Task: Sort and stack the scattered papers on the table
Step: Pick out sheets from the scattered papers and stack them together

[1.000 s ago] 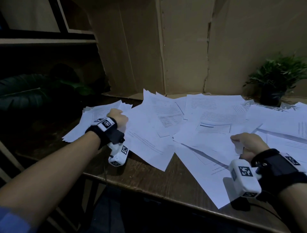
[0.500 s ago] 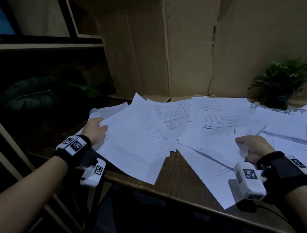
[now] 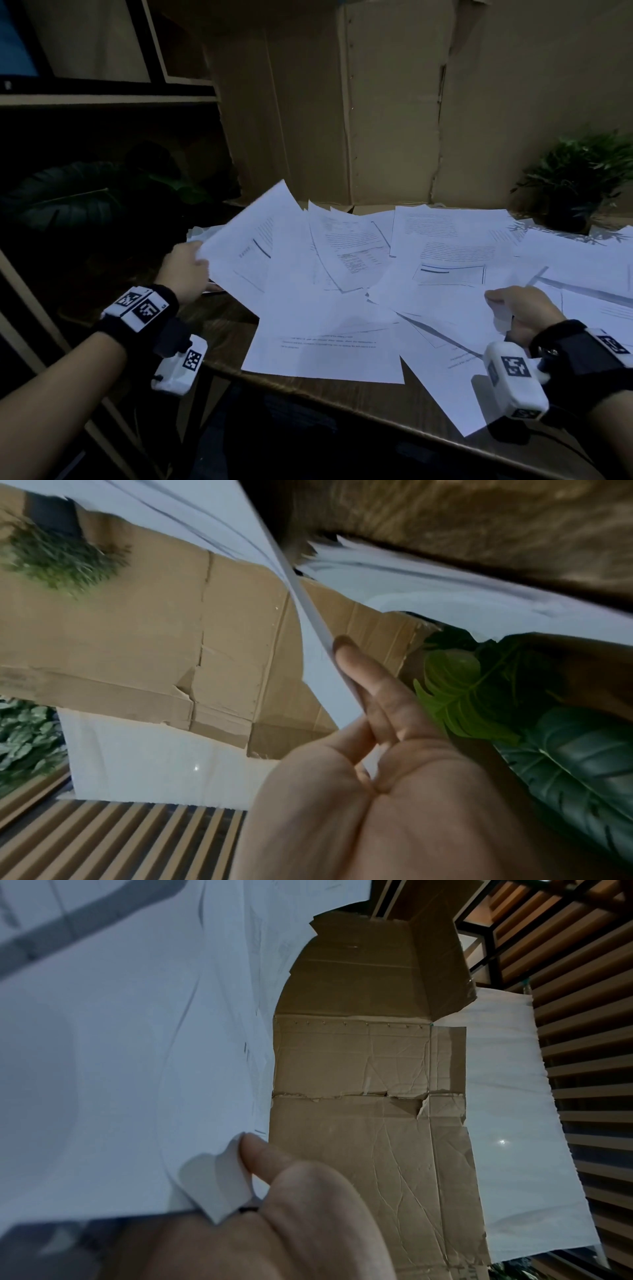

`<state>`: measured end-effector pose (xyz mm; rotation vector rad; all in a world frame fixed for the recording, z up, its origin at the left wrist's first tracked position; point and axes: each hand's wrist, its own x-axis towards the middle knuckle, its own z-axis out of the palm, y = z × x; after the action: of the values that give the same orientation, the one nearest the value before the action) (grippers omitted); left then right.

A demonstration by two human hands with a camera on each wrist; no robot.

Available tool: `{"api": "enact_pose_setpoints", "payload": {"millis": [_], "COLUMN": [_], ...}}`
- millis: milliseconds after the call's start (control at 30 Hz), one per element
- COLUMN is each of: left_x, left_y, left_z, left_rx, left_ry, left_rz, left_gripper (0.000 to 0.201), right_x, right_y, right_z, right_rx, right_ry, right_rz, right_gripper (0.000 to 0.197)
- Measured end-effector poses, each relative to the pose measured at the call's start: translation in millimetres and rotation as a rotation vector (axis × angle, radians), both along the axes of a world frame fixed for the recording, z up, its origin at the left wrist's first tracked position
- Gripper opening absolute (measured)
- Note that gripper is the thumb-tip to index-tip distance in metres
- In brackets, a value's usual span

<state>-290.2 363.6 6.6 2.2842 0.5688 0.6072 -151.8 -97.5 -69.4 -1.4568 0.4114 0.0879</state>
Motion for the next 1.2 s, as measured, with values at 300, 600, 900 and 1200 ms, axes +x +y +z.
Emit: {"api": "enact_pose_setpoints", "payload": {"millis": [300,600,900,1200], "left_x": [-0.8,6.3,32.6,54.5], "left_y": [39.2,-30.0,-143.5,-178.1], "left_z": [26.1,25.4,-13.3,-27.8], "left_rx": [-0.100,-0.573,-0.825,-0.613], "left_ry": [-0.283,-0.264,0.150,0.480], "left_rz": [0.255,-0.056,-0.394,-0.667], "left_gripper": [0.022,0.029,0.026,0.028], "right_x": [-5.6,-14.5,-33.6,-36.0], "right_y": [1.7,8.4,15.6,20.5], "right_z": [5.8,12.6,24.9,28.4], "right_rx": [-0.033,0.050,0.117,0.060], "right_ry": [0.016,-0.043,0.049,0.041], "right_rz": [0.051,0.137,0.387,0.440], "right_gripper": [0.051,0.037,0.031,0.026]}}
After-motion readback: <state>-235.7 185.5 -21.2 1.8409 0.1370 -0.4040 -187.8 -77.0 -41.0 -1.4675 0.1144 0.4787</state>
